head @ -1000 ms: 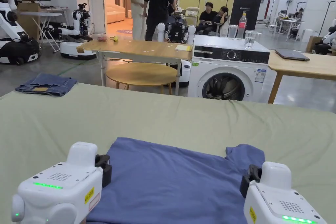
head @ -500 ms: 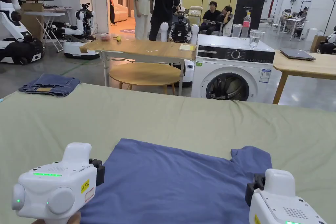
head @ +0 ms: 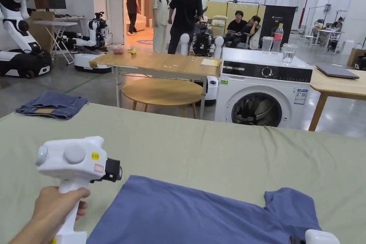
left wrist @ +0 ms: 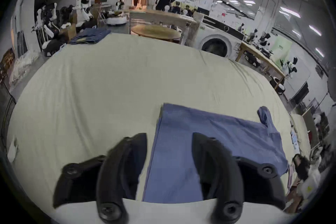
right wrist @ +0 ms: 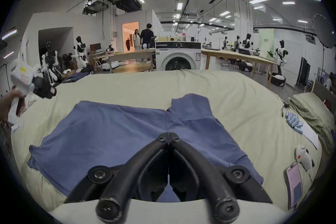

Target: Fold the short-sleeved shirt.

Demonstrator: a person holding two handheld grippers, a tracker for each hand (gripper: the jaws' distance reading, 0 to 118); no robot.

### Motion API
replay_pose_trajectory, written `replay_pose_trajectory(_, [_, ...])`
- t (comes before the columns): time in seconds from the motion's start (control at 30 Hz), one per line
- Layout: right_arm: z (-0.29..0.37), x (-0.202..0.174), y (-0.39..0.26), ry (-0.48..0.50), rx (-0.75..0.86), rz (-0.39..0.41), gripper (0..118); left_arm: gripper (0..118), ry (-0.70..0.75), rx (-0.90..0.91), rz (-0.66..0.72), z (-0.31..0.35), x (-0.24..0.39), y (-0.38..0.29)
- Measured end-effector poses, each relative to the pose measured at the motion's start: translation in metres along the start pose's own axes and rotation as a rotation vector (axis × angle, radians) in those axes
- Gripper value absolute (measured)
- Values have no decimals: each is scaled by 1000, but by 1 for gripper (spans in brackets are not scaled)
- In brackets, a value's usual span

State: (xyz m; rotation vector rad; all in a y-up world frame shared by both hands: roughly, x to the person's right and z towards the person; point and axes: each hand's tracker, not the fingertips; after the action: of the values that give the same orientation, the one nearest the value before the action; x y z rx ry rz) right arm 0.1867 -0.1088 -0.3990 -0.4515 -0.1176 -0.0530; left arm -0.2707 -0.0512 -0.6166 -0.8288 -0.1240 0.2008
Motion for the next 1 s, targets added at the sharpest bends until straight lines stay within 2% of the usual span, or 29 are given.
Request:
replay_pose_trajectory(0.07, [-7,3,1,-4,-14,-1,0,66,4,-47,-10,-26,3,24])
replay_pose_trajectory(0.27, [-30,13,-1,-30,-53,9,0,66,96,-171,-46,-111,9,57])
replay_pose_trajectory(0.43, [-44,22,-8,-52,-93,10,0,66,96,-275,-38,-159,15,47])
replay_pose_trajectory(0.5, [-47,25,-11,-58,-108,10,0,66,151,-336,-59,-179,18,40])
replay_pose_trajectory(0.6, [-49,29,-13,-67,-122,17,0,66,180,-275,-123,-172,34,29])
replay_pose_trajectory(0.67, [-49,32,-15,-70,-129,18,0,52,201,-241,-196,-170,48,21])
replay_pose_trajectory(0.73, [-52,34,-16,-70,-136,11,0,12,158,-222,-279,-167,57,15])
replay_pose_trajectory(0.77, [-53,36,-16,-72,-140,5,0,0,129,-232,-297,-166,64,11])
replay_pose_trajectory(0.8, [-54,38,-16,-74,-143,-1,0,0,129,-239,-299,-166,70,9])
replay_pose_trajectory(0.83, [-56,41,-14,-74,-148,-8,0,0,190,-224,-334,-178,63,14])
replay_pose_trajectory(1.0, [-65,63,18,-81,-153,-39,0,0,103,-174,-286,-152,56,15])
